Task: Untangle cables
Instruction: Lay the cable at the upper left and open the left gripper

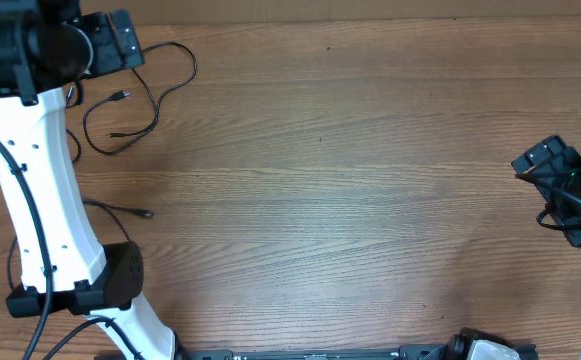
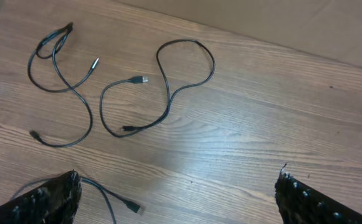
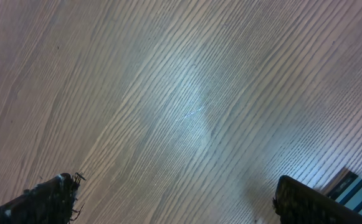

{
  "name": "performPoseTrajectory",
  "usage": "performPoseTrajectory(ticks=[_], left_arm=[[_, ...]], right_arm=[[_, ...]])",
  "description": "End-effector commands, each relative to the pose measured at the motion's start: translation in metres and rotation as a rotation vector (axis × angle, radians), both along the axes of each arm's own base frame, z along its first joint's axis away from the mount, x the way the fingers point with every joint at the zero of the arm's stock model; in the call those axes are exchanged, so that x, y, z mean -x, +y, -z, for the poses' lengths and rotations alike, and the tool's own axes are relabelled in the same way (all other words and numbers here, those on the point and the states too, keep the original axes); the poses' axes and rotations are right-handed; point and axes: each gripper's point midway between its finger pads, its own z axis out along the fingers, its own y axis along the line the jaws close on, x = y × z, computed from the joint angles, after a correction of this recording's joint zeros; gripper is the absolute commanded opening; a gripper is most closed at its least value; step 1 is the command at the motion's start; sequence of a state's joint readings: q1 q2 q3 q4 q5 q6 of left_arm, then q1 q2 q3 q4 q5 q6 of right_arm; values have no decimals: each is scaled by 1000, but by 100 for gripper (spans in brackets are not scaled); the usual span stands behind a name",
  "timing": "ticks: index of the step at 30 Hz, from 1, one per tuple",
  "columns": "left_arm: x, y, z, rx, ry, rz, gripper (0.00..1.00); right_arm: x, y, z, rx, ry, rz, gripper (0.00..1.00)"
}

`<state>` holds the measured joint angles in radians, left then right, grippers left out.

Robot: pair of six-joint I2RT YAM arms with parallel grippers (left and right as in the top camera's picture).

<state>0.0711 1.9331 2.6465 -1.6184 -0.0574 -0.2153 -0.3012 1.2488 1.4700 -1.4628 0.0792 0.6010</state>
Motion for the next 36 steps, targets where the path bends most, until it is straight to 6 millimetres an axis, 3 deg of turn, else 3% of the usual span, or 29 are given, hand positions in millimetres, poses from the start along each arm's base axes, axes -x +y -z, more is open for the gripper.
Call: performPoseTrajectory(ticks=[1,10,14,21,25,29,36], left_arm=[[13,5,-16,-23,-41,-94,100],[5,-9,-19,-48,-71,-96,100],[-8,-14,-10,-94,-68,-98,99],[-23,-30,53,-129,-16,-71,99],[-5,-29,92,-116,-22,-83,100],[28,-25,119,-116,-24,-85,100],[92,-18,144,-95,-44,-109,99]], right_arm=[[-1,-3,-6,17,-15,1,100],[-1,-3,-6,17,-15,1,100],[-1,-3,-6,17,-14,1,100],[-1,-3,-6,17,-15,1,100],[-1,-3,-6,17,-15,1,100],[-1,-3,-6,17,-15,1,100],[-1,-3,-6,17,-15,1,100]])
